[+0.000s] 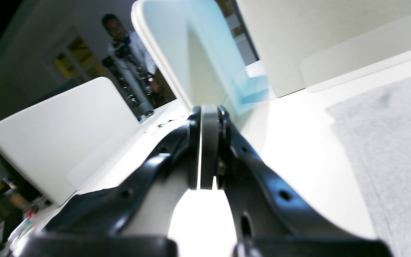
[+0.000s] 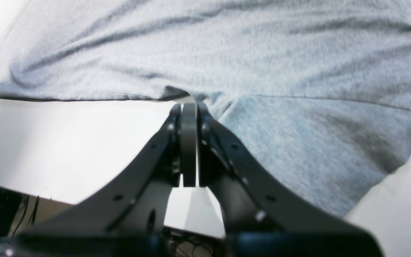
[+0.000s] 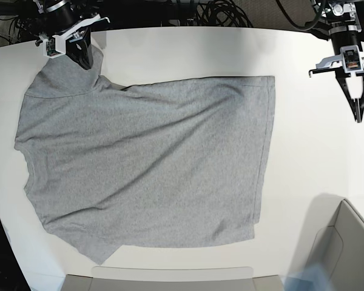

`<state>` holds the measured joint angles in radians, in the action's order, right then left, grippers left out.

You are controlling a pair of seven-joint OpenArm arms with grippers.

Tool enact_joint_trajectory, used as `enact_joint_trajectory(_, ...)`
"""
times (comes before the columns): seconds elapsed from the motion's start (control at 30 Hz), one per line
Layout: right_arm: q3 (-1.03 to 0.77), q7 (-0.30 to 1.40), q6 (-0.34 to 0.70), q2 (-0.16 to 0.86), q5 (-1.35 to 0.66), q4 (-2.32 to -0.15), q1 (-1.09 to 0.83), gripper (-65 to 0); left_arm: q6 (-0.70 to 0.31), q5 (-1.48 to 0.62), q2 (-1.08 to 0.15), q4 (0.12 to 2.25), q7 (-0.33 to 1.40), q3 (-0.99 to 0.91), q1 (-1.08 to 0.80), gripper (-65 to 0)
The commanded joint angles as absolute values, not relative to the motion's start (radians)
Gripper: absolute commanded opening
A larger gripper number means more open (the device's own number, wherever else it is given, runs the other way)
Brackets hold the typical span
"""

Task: Fold the T-shirt properly
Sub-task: 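Move both grippers down to the shirt's shoulder and hem corners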

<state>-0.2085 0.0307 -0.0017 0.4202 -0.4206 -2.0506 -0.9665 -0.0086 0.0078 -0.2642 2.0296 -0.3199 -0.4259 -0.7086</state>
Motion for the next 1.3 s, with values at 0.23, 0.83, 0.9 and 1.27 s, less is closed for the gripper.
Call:
enact_joint_trajectory(0.23,-0.22,0.001,0.001,0.478,-0.43,-2.071,-0.928,-60.8,0.001,0.004,-0.283,2.052,-0.361,-0.17,-0.664,-44.0)
enact_joint_trajectory(0.83,-0.604,0.392,0.071,0.277,-0.897,-1.957,-0.883,-43.6,0.002,0.008,-0.285,2.049,-0.255,0.054,-0.716,-39.9)
enact_joint_trajectory(0.9,-0.665,0.453,0.157,0.237,-0.949,-1.896,-0.855,-43.6,0.002,0.008,-0.285,2.049,-0.217,0.054,-0.716,-39.9)
enact_joint_trajectory(1.27,-0.809,0.598,0.269,0.234,-1.046,-1.623,-0.754,-43.7,0.002,0.008,-0.309,2.048,-0.196,0.056,-0.711,-39.9)
